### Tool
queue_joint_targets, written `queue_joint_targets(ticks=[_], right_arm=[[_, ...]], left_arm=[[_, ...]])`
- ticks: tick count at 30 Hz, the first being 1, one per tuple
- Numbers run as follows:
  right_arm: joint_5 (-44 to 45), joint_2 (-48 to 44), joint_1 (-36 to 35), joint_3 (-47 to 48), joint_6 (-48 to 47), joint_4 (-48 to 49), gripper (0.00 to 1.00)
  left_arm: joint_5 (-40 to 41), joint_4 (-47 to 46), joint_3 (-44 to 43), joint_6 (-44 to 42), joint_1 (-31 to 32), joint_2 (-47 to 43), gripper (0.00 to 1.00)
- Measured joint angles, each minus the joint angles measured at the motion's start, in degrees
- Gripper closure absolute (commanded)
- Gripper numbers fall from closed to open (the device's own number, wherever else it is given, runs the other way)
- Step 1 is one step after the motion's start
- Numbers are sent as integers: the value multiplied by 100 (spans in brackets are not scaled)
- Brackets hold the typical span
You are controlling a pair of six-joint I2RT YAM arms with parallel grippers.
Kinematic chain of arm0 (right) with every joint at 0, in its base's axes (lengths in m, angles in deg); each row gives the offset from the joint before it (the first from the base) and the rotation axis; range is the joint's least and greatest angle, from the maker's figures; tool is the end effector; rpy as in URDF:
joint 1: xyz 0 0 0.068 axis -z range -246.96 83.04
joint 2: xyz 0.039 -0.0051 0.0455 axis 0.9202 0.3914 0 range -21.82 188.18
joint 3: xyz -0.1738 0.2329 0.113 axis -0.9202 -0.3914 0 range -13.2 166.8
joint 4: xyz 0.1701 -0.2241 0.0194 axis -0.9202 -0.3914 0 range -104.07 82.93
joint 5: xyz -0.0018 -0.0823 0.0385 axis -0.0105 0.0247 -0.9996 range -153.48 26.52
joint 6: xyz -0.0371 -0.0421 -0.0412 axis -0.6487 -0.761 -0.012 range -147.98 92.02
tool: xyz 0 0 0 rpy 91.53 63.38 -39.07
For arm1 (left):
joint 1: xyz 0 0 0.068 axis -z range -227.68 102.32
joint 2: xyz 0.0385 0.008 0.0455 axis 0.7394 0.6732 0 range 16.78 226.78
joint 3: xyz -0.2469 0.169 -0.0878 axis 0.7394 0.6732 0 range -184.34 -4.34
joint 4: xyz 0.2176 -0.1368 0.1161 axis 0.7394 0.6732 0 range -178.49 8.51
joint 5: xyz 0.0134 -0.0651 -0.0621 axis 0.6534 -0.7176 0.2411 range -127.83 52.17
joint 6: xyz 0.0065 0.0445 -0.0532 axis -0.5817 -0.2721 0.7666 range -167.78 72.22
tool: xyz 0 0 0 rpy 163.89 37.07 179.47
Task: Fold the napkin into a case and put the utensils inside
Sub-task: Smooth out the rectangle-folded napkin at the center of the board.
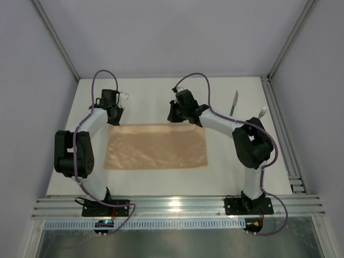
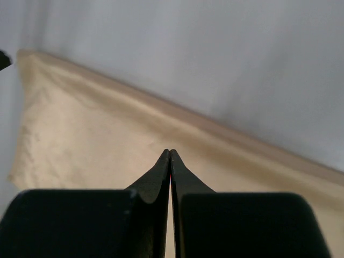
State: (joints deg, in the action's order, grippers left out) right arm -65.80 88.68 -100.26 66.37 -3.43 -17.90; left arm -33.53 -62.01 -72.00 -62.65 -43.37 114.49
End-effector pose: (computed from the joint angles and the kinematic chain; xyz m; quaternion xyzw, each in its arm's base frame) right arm 0.4028 0.2675 0.2258 -0.0778 0.9092 0.2139 0.3487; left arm 0.3930 -0.0254 0.2243 0.1488 0.9454 0.0622 0.2832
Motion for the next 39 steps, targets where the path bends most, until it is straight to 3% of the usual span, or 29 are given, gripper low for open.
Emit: queue_joint_targets(ticks=[6,17,32,39], right_arm=[[-922,564,-669,415,726,887,96],[-1292,2389,-732,1574,1749,1209,96],[-960,2376,-267,1408,2542,1429,96],[-872,1735,-33,457,2511,1545,96]], left_arm=[[221,-7,0,-4,-72,382,90],[409,-76,0,-7,-192,894,89],[592,-339,-15,-11,-190,981,89],[614,-365,-20,-11,-190,992,86]])
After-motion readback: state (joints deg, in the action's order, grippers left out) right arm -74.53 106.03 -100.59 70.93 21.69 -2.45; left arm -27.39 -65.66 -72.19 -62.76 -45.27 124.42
